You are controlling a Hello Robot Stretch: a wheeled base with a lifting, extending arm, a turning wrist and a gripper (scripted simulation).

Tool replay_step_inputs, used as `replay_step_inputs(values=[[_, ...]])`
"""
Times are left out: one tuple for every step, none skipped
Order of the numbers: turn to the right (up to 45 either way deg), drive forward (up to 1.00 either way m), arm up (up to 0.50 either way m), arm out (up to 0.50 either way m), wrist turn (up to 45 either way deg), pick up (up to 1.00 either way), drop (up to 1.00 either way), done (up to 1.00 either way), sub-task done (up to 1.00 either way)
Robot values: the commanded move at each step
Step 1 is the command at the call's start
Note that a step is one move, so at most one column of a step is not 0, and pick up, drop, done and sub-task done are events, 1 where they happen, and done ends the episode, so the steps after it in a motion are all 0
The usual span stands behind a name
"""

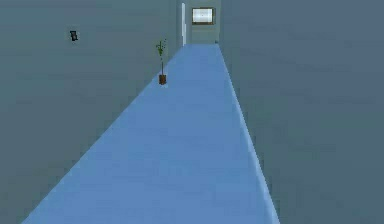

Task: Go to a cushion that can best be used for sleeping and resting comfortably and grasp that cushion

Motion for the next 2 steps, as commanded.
replay_step_inputs(values=[[0.0,1.00,0.00,0.00,0.0,0.00,0.00,0.00,0.00],[0.0,1.00,0.00,0.00,0.0,0.00,0.00,0.00,0.00]])
